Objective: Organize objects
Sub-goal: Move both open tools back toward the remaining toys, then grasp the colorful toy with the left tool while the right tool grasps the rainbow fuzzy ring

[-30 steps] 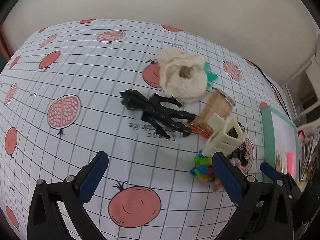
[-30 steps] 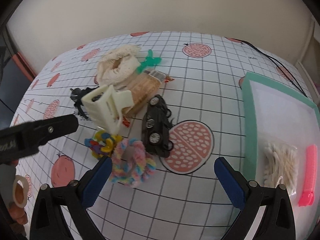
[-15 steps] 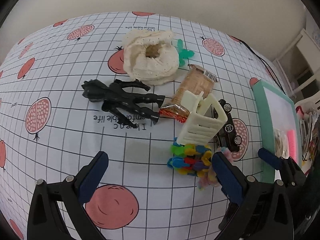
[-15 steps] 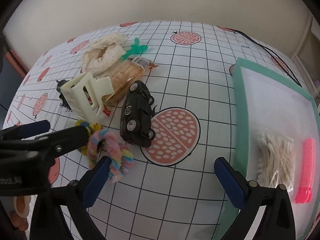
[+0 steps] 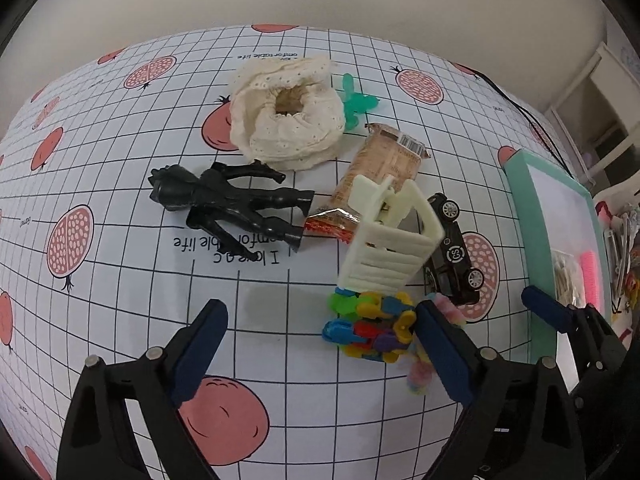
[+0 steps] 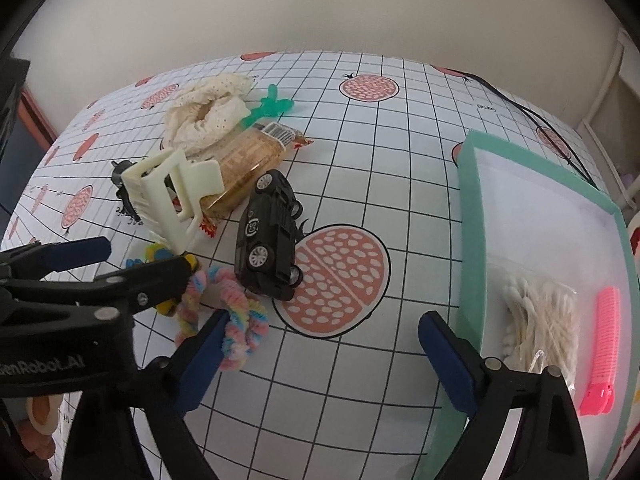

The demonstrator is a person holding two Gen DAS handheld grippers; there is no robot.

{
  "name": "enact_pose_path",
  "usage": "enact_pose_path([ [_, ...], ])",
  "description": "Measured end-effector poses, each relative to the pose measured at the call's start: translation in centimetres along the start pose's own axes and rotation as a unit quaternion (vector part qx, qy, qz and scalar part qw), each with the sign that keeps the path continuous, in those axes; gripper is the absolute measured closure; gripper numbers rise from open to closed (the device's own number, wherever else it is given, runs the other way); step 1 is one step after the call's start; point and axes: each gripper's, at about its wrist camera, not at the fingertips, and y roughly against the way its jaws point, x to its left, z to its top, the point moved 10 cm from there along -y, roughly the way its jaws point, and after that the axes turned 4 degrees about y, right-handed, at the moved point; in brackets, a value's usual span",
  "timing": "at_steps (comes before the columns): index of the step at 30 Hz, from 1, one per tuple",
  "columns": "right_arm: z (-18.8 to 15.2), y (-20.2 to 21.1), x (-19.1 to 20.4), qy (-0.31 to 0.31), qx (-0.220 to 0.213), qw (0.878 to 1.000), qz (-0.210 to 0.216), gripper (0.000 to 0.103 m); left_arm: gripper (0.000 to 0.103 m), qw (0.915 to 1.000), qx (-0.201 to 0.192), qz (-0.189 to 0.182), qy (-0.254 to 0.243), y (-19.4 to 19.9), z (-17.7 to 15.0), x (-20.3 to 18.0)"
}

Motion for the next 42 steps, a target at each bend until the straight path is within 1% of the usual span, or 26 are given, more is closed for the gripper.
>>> enact_pose_path([
  [3,0.0,0.3,0.0,0.015,-0.005,1.0,-0.015,0.008,0.009,1.0,-0.002,0.003,-0.004,0.1,0.0,-0.1],
  [6,0.4,0.8,-0.2,0.032,-0.015,0.999,-0.031,0.008,0.014,1.0,-0.001,-0.005,-0.004,0.1,0.1,-0.3],
  [8,0.6,1.2,-0.2,0.041,-0.022,0.998,-0.038,0.008,0.014,1.0,0.0,-0.005,-0.004,0.1,0.0,-0.3],
  [9,0.6,1.4,-0.2,0.045,-0.026,0.998,-0.041,0.008,0.016,1.0,0.001,-0.001,-0.006,0.0,0.0,-0.3],
  [10,0.8,1.5,-0.3,0.05,-0.029,0.997,-0.044,0.008,0.02,0.9999,0.004,0.003,-0.01,-0.2,-0.1,-0.4],
  [13,1.0,1.7,0.1,0.068,-0.037,0.996,-0.05,0.013,0.027,0.9997,0.016,0.012,-0.014,-0.7,-0.5,-0.1],
  [14,1.1,1.8,0.2,0.076,-0.039,0.995,-0.054,0.017,0.028,0.9997,0.018,0.012,-0.012,-0.8,-0.6,0.0],
  [17,1.2,2.1,0.8,0.097,-0.048,0.992,-0.064,0.021,0.03,0.9996,0.019,0.016,-0.011,-0.8,-0.6,0.2],
  [19,1.4,2.2,1.1,0.105,-0.053,0.991,-0.065,0.025,0.03,0.9996,0.019,0.017,-0.01,-0.8,-0.6,0.3],
  [20,1.4,2.3,1.3,0.109,-0.057,0.99,-0.065,0.029,0.03,0.9996,0.018,0.017,-0.011,-0.8,-0.6,0.4],
  [22,1.5,2.4,1.6,0.114,-0.06,0.99,-0.062,0.033,0.03,0.9996,0.018,0.018,-0.013,-0.7,-0.6,0.4],
  [24,1.4,2.3,1.9,0.115,-0.057,0.99,-0.056,0.041,0.03,0.9996,0.018,0.018,-0.014,-0.7,-0.6,0.4],
  [26,1.2,2.0,2.3,0.116,-0.052,0.991,-0.047,0.047,0.031,0.9996,0.018,0.019,-0.012,-0.8,-0.6,0.3],
  [32,0.6,1.4,2.7,0.1,-0.035,0.994,-0.012,0.049,0.031,0.9995,0.017,0.022,-0.015,-0.9,-0.5,0.1],
  [33,0.4,1.2,2.8,0.097,-0.03,0.995,-0.006,0.052,0.031,0.9995,0.017,0.023,-0.016,-0.9,-0.5,0.1],
  [35,0.1,0.8,2.9,0.093,-0.022,0.995,0.004,0.055,0.031,0.9994,0.017,0.025,-0.018,-1.0,-0.5,0.0],
  [40,-0.5,0.2,3.1,0.086,-0.01,0.996,0.017,0.066,0.031,0.999,0.017,0.03,-0.027,-1.2,-0.6,-0.4],
  [42,-0.6,0.2,3.1,0.082,-0.008,0.996,0.025,0.072,0.031,0.999,0.017,0.031,-0.028,-1.3,-0.6,-0.4],
])
